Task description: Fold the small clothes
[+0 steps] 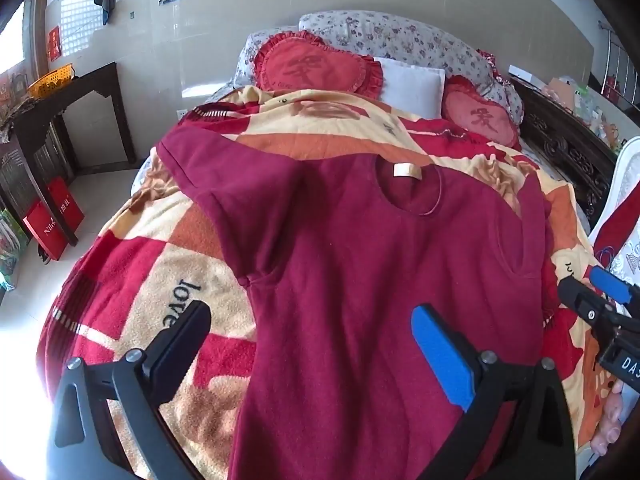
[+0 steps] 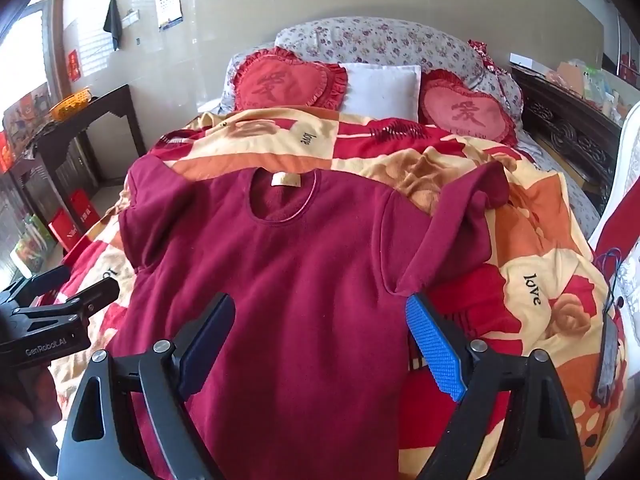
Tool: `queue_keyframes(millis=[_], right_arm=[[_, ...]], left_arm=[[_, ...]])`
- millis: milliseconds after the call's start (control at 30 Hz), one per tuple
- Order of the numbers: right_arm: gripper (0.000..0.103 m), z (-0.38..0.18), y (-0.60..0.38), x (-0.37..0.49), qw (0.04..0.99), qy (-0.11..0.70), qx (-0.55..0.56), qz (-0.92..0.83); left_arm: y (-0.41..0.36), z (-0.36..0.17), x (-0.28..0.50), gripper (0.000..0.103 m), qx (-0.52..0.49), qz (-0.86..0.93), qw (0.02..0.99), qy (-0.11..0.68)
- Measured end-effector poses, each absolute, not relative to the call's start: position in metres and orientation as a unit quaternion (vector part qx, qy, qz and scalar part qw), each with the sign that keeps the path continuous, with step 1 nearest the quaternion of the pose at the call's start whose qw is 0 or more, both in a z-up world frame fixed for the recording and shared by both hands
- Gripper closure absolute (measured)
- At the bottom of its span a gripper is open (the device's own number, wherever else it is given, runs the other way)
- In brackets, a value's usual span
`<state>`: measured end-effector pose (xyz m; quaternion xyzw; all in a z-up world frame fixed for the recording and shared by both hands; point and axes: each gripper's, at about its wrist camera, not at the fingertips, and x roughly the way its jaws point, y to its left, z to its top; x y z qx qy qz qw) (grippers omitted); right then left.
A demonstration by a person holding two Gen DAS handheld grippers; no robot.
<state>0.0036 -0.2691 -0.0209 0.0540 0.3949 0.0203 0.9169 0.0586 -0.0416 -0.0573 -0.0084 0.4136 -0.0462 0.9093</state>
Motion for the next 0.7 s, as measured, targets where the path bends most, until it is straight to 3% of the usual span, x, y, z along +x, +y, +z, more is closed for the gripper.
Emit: queue_keyframes(millis=[700], right_arm=[[0.03, -0.057, -0.272, 0.037, 0.902, 0.426, 0.073, 0.017]], left_arm=[[-0.022, -0.084, 0.085, 0.001, 0.002, -0.021, 0.897, 0.442]])
